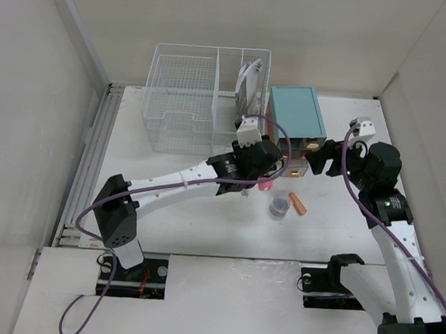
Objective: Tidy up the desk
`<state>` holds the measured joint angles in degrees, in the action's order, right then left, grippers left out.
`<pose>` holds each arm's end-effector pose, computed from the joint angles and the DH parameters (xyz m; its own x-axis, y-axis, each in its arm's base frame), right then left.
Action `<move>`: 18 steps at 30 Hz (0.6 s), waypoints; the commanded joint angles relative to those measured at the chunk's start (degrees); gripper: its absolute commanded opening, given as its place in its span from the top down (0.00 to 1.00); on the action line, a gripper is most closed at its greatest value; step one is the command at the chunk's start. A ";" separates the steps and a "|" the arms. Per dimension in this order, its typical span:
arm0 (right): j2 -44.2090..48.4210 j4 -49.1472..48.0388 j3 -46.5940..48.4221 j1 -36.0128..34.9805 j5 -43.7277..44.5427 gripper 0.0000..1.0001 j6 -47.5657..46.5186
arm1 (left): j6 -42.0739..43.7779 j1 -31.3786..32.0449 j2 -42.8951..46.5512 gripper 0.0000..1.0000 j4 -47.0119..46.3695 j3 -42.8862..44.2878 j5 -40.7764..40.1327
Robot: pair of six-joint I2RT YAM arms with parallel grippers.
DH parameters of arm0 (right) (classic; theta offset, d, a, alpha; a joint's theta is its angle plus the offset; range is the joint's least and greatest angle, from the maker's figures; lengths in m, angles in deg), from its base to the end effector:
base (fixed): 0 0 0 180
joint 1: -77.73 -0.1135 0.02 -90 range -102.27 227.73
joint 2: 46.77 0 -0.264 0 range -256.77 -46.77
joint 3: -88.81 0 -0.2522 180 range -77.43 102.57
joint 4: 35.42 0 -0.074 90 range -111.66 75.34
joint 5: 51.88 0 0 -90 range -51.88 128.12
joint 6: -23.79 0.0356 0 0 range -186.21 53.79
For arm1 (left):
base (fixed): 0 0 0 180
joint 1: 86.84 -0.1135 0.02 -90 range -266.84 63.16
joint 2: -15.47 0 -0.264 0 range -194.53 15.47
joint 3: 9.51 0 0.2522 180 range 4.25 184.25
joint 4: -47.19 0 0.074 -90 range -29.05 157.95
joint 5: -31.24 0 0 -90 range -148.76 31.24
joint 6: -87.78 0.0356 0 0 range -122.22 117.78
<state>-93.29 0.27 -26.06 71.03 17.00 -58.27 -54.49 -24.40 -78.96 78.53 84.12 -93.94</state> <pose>0.1771 0.0337 0.3541 -0.3512 0.0885 -0.9321 -0.4063 0.8825 0.2369 0.1939 -0.3273 0.3183 -0.5452 -0.3525 -0.7606 0.1106 0.8691 -0.4821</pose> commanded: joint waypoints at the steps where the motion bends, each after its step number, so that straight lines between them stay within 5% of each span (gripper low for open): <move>1: 1.17 -9.26 -1.27 0.63 10.74 0.21 0.76 | 6.38 -1.70 -1.36 1.00 -3.34 8.16 -3.32; 18: 6.71 -11.83 -3.03 1.78 24.46 0.21 0.05 | 17.55 -7.15 -26.05 1.00 -9.15 38.58 0.37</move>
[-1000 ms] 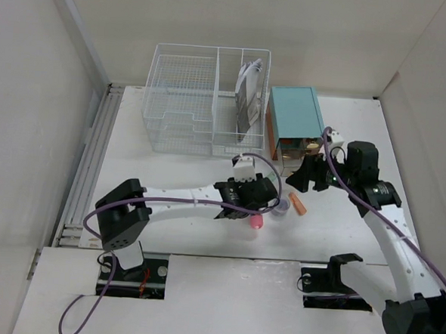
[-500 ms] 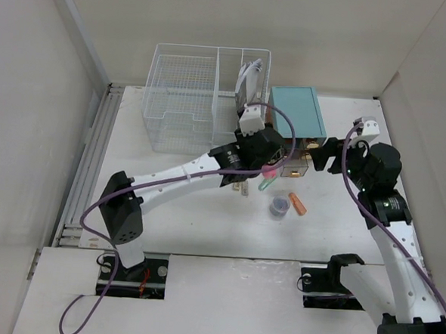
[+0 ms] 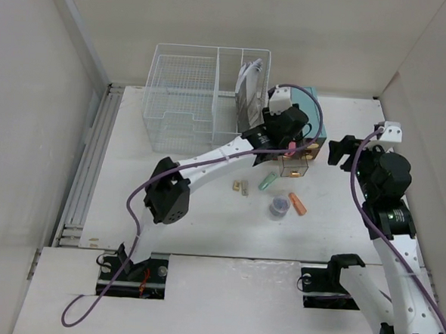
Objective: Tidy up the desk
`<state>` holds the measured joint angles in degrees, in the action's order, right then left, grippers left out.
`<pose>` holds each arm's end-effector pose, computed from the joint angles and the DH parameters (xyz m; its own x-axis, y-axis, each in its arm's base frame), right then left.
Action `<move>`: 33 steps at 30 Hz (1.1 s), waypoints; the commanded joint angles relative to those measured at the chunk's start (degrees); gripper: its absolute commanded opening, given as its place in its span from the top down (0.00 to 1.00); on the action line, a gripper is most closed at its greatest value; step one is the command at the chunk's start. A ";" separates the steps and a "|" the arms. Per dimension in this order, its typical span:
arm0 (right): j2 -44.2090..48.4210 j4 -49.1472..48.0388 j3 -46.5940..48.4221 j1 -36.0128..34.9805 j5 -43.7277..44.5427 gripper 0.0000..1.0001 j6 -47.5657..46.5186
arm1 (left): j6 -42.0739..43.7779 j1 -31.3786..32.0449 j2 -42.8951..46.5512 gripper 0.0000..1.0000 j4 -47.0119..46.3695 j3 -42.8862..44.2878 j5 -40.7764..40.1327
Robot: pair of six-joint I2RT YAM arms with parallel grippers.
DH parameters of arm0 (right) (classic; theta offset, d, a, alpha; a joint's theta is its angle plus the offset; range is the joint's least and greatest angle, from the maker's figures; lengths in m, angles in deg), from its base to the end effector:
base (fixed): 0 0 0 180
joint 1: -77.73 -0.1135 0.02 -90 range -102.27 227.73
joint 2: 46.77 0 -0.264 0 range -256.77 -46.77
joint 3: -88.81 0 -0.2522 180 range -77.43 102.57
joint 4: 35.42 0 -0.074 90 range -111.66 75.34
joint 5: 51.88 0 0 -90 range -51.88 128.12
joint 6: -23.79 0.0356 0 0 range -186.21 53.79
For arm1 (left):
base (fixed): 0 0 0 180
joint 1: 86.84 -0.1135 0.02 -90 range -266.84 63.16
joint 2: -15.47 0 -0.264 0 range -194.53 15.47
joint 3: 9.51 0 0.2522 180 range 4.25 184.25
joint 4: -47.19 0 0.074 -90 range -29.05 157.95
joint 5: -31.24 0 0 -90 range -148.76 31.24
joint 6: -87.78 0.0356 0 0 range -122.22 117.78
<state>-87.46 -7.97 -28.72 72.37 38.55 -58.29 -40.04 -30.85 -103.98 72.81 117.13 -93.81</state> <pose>0.1624 0.0150 0.3684 -0.1093 0.1281 -0.9857 -0.0716 0.9881 0.1364 0.2954 -0.4013 0.3423 -0.3689 -0.3507 -0.8608 0.1869 0.8792 -0.4383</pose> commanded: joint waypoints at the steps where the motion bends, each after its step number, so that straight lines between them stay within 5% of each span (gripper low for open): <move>1: 0.87 -3.59 -0.37 0.97 3.44 0.21 0.07 | 3.11 -0.70 -1.91 1.00 -3.42 6.55 0.24; 17: 1.40 -4.11 -0.37 0.97 6.42 0.21 0.60 | 3.11 2.28 -2.71 1.00 0.89 3.49 5.25; 33: 2.45 -4.11 -0.90 0.97 6.43 0.21 0.60 | 1.44 5.62 0.89 1.00 4.23 -3.19 1.83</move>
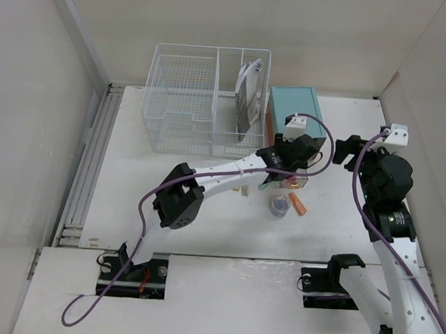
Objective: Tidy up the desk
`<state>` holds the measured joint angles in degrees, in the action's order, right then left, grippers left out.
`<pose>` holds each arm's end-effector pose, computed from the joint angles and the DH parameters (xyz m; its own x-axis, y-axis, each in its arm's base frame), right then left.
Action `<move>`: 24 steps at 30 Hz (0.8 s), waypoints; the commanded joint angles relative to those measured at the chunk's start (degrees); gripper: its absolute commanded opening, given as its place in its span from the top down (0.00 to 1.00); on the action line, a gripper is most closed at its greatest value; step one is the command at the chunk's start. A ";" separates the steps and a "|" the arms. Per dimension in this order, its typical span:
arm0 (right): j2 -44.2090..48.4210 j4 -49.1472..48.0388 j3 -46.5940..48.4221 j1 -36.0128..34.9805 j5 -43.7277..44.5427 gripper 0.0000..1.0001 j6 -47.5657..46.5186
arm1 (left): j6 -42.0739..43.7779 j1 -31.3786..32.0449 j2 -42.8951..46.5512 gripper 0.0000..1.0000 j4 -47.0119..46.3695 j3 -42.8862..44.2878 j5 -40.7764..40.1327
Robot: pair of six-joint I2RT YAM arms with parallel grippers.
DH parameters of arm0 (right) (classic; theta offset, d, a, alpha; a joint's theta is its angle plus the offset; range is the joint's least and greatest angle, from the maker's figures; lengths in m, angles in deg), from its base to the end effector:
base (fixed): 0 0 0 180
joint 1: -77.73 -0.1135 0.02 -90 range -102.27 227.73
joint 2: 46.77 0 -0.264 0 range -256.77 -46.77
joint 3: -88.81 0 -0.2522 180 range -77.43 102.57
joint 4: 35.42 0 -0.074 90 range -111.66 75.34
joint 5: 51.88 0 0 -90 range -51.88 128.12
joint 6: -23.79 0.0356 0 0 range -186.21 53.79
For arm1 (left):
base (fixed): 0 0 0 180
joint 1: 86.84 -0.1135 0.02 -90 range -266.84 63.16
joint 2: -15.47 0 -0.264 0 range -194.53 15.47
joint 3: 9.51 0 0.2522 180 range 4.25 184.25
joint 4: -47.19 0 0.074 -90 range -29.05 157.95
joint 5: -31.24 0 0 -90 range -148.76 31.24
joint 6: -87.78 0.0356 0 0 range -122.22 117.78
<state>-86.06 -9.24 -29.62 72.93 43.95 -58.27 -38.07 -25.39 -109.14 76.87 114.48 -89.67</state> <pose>0.1580 0.0096 0.3689 -0.0647 0.1325 -0.9891 0.0269 0.9910 0.1310 0.2610 -0.4413 0.2753 -0.5127 -0.1091 -0.8516 0.2978 0.9077 -0.2956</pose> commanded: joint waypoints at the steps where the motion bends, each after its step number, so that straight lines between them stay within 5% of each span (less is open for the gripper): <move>1: 1.06 -2.85 0.00 0.40 1.03 0.21 0.58 | -0.53 0.16 6.05 0.87 0.16 -0.55 -2.31; 6: 1.06 -2.85 -0.53 0.40 -0.02 0.21 0.58 | -0.53 0.16 6.58 0.37 0.16 0.59 -3.89; 9: 1.58 -2.85 -0.53 0.40 -0.02 0.21 0.58 | 0.87 -0.45 7.11 0.24 -0.45 2.25 -4.50; 14: 1.58 -2.85 -0.53 0.40 -0.02 0.21 0.58 | 2.19 -1.69 7.11 0.21 -1.07 4.81 -4.50; 17: 1.58 -2.85 -0.53 0.40 1.38 0.21 0.58 | 2.19 -1.69 9.38 0.30 -1.59 4.82 -5.90; 21: 2.11 -2.85 -0.53 0.40 3.92 0.29 0.58 | -0.35 -1.08 15.52 0.92 -2.39 -1.76 -6.79; 22: 2.11 -3.37 -0.53 0.40 4.45 0.35 0.06 | -1.14 -1.07 17.11 1.00 -2.91 -3.78 -5.48; 24: 2.11 -3.37 -0.53 0.40 6.03 0.73 0.05 | -0.98 1.55 22.36 1.00 -6.23 -15.16 -2.50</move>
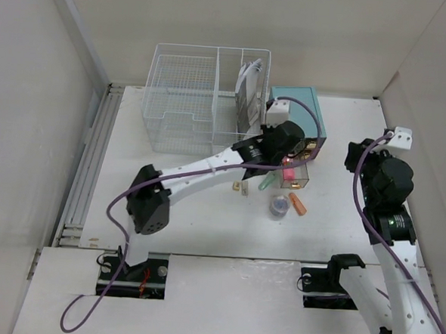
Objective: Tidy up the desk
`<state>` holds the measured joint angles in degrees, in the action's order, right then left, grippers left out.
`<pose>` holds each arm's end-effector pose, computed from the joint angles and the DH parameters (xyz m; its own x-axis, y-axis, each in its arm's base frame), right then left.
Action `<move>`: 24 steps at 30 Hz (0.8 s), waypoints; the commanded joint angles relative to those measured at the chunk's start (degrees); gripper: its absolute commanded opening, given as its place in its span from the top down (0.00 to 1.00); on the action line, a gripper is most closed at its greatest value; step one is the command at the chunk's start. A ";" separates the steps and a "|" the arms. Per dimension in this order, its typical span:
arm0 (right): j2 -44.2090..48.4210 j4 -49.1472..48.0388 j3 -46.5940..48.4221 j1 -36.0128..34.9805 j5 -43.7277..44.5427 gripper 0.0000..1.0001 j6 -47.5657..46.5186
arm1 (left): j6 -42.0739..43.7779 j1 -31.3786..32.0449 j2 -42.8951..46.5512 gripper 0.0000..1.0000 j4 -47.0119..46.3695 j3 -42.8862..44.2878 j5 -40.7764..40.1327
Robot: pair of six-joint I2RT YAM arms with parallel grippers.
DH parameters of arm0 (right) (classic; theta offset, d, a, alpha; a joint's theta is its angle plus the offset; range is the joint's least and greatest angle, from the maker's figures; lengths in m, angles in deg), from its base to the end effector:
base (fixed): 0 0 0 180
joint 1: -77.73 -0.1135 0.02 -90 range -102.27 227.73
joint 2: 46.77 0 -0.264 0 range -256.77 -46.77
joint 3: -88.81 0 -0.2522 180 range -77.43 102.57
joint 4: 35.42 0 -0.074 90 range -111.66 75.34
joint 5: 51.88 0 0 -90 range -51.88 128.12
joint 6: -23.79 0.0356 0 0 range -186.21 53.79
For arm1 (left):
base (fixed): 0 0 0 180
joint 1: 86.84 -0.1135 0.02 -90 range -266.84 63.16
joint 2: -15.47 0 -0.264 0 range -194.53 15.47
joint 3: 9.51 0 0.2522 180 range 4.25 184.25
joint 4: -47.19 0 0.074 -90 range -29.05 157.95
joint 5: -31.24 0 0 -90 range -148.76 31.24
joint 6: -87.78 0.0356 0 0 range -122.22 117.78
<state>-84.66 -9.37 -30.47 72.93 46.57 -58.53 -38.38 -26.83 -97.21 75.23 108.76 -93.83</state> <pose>0.1530 0.0076 0.3674 -0.0470 0.1287 -0.9906 0.0703 0.9896 0.1252 0.2517 -0.3952 0.3423 -0.4158 -0.2457 -0.8756 0.2454 0.8968 -0.3682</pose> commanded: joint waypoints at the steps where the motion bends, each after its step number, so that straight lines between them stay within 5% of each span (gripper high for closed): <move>1: 0.71 -3.24 0.33 0.40 3.42 0.73 -0.21 | -0.66 3.88 12.21 1.00 -5.75 -9.50 1.67; 2: 0.71 -3.24 0.33 0.40 4.03 0.83 -0.21 | -0.14 4.58 13.88 1.00 -7.15 -12.28 5.33; 6: -1.13 -3.24 0.85 0.40 1.15 0.93 -3.28 | 1.27 6.70 21.09 1.00 -16.29 -28.79 19.57; 12: -6.04 -1.31 3.83 0.40 -6.06 1.00 -7.51 | -0.31 8.63 18.13 1.00 -21.31 -34.28 30.66; 24: -9.40 -1.31 4.98 0.40 -10.11 1.00 -9.79 | 0.22 5.56 5.73 1.00 -19.82 -27.17 23.13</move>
<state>-94.06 -8.98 -28.59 72.96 38.42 -67.14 -38.22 -19.24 -91.70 56.96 77.96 -66.96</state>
